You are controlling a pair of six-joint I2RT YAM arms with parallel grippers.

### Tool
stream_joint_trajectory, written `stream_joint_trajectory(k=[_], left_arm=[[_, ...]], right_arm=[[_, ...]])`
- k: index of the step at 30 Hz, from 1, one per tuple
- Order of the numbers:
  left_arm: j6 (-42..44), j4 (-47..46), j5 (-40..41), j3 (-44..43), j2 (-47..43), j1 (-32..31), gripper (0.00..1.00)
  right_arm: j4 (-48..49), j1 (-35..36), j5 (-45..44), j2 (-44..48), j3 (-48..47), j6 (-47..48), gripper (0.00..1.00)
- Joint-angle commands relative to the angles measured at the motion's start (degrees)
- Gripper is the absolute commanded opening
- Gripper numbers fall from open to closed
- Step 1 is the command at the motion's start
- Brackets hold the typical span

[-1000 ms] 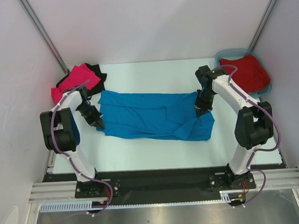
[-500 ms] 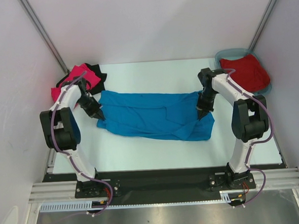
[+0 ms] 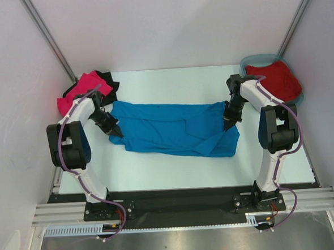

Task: Fold and stack the t-shirts
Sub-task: Fold the tshirt

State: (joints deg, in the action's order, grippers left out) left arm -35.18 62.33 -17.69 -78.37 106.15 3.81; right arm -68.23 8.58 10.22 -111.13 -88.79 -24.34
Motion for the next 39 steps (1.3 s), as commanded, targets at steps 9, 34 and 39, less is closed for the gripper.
stream_joint_trajectory(k=[9,34,39], left_arm=[[-6.9,-2.5,-5.9,-7.7,3.4,0.4,0.00],[-17.1,-5.7,4.1,-9.2,2.7,3.5,0.00],[-19.1,-10.5,5.0,-7.1,1.8,3.4,0.00]], right_arm=[[-0.2,-1.8,2.3,-3.1,-4.6,3.5,0.00],[1.2,-3.3,3.1,-6.4,-5.8,4.5,0.00],[1.3,-3.5,3.2,-6.6,-5.6,4.5,0.00]])
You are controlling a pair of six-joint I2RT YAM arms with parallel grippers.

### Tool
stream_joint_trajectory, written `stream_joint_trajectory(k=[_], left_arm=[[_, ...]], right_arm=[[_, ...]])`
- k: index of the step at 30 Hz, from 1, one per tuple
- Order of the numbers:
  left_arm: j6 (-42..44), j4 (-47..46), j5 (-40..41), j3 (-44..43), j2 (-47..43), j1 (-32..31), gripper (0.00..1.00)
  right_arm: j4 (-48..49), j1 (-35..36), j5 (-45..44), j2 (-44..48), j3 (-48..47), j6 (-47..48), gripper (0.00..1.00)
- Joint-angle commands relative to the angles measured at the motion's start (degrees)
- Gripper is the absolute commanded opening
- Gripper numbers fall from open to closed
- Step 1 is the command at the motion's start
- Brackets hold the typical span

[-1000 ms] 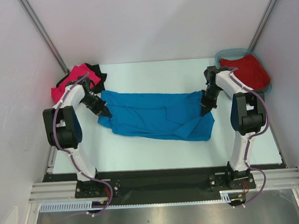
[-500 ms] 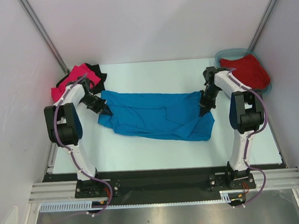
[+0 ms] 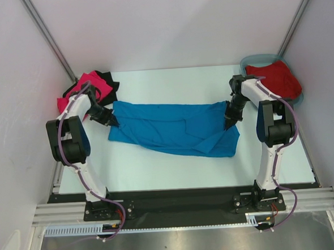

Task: Fold and stack the t-shirts
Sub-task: Fold the tshirt

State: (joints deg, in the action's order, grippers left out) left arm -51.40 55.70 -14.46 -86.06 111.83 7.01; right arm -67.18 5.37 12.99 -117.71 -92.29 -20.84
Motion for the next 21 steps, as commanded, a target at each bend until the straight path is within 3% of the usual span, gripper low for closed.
stream_joint_trajectory(k=[1,21], left_arm=[[-3.2,-4.0,1.9,0.7,-3.9,0.2,0.00],[-6.5,0.1,8.1,0.4,-3.0,0.6,0.00]], right_arm=[[0.3,-0.2,0.5,0.0,-2.1,1.0,0.00],[1.1,-2.4,-4.2,-1.2,-5.4,-1.3,0.00]])
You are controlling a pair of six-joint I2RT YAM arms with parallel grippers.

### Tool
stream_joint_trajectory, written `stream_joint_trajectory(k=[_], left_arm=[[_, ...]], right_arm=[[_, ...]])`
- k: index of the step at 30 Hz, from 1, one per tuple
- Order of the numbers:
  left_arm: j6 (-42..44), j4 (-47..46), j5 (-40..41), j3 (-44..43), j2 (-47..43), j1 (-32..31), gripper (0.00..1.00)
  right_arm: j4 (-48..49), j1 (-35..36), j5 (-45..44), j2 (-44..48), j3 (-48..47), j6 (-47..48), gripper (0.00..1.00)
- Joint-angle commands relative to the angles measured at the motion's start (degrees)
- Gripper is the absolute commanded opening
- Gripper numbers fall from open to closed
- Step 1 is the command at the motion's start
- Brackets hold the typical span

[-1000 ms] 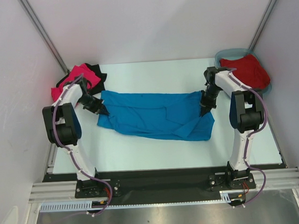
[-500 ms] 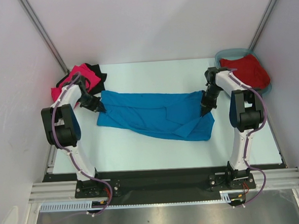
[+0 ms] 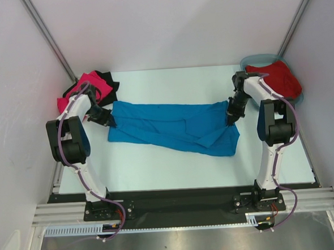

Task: Fold and stack the t-shirts
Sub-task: Fold the tshirt

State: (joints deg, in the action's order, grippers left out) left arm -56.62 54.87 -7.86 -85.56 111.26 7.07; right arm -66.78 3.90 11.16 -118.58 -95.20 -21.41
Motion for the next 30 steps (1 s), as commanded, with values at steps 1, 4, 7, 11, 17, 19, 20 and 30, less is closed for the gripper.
stream_joint_trajectory(k=[1,4,7,11,17,19,20,30], left_arm=[[-1.3,1.4,1.7,0.0,-2.5,0.7,0.00],[-1.7,1.4,2.6,0.3,-2.8,1.1,0.00],[-1.6,1.3,2.5,0.3,-3.0,1.5,0.00],[-1.2,1.4,2.4,0.0,-2.6,2.0,0.00],[0.6,-0.7,0.7,0.0,-2.2,1.9,0.00],[1.2,-1.9,-0.3,0.2,-2.3,1.9,0.00],[2.0,-2.6,-1.1,0.3,-2.3,1.9,0.00],[4.8,-11.0,-7.6,3.4,-4.8,1.9,0.00]], right_arm=[[0.3,-1.1,-2.5,-0.9,-2.8,-0.7,0.00],[0.3,-1.4,-3.2,-1.6,-3.4,-0.7,0.00],[0.8,-2.4,-4.1,-1.9,-3.6,-0.7,0.00],[0.5,-3.4,-4.5,-3.1,-4.5,-0.3,0.00],[1.0,-3.5,-5.8,-2.8,-4.7,0.1,0.00],[1.5,-3.5,-6.1,-2.2,-4.4,0.1,0.00],[1.7,-3.5,-6.4,-1.9,-4.1,0.1,0.00],[4.3,-5.3,-6.1,1.4,-3.7,-0.3,0.00]])
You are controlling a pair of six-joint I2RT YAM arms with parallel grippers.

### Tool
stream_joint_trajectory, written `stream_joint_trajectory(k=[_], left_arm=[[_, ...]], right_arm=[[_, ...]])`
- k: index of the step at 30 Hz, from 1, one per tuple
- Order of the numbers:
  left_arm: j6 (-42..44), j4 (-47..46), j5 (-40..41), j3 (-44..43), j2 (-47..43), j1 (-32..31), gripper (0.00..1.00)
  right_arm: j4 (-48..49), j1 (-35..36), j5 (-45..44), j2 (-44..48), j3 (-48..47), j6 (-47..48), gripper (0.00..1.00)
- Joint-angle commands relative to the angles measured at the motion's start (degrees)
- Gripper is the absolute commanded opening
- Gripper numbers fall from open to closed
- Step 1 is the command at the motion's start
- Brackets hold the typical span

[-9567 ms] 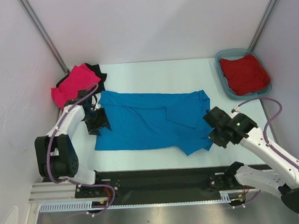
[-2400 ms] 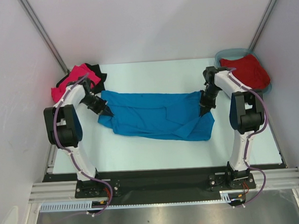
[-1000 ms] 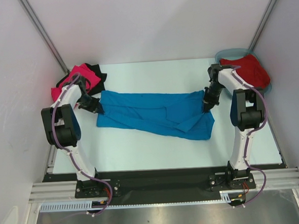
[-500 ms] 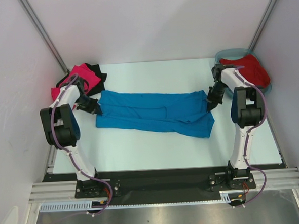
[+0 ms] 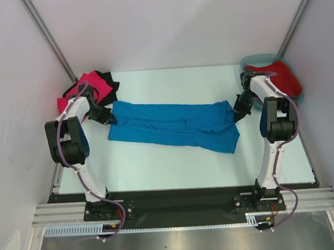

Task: Fold and stack the t-shirts
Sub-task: Fold the tshirt

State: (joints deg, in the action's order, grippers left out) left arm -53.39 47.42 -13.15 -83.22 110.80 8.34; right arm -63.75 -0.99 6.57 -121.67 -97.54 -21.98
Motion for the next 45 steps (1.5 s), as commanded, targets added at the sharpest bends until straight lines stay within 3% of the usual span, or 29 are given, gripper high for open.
stream_joint_trajectory(k=[1,9,16,19,20,21,22,23,24,28,30,37,45], left_arm=[[1.5,-3.5,-2.1,1.2,-4.5,0.6,0.00],[1.4,-10.0,-2.0,5.9,-7.1,0.6,0.00],[2.0,-10.8,-2.0,4.2,-6.6,0.8,0.01],[2.2,-10.9,-1.6,3.7,-6.3,0.8,0.07],[2.3,-11.0,-1.4,3.7,-6.3,0.8,0.09],[2.3,-10.9,-1.4,3.5,-6.3,0.9,0.14],[2.5,-10.8,-1.4,3.4,-6.3,0.9,0.15],[2.6,-10.7,-1.5,3.4,-6.1,1.0,0.17],[2.7,-10.0,-1.5,3.3,-6.0,1.0,0.21],[4.2,-8.0,0.0,3.2,-5.9,1.2,0.37],[5.0,-7.2,1.5,2.7,-6.4,1.2,0.40],[9.0,-6.9,4.1,0.8,-8.3,1.3,0.42],[10.8,-10.7,-1.6,3.0,-9.8,0.5,0.42]], right_arm=[[1.3,-0.5,-1.3,4.4,-1.3,0.4,0.00],[0.5,-0.9,-1.8,-0.2,-5.6,0.3,0.00],[-1.6,-1.6,0.6,-5.3,-11.7,1.3,0.01],[-2.7,-1.6,0.6,-6.7,-14.3,1.4,0.25],[-2.8,-1.6,0.1,-6.7,-14.7,1.3,0.39],[-2.7,-1.6,-0.1,-6.6,-14.8,1.2,0.61],[-2.6,-1.6,-0.5,-6.0,-14.9,1.1,0.67],[-2.6,-1.6,-0.9,-5.8,-14.8,1.1,0.80],[-2.8,-1.6,-0.9,-5.4,-14.5,1.1,0.99],[-2.7,-1.6,-2.3,-2.6,-13.1,1.1,1.00],[-2.8,-1.6,-2.5,-0.8,-12.9,1.1,1.00],[-4.4,-1.0,2.5,4.4,-13.4,0.6,1.00],[-0.6,3.9,13.5,8.4,-6.0,-1.1,1.00]])
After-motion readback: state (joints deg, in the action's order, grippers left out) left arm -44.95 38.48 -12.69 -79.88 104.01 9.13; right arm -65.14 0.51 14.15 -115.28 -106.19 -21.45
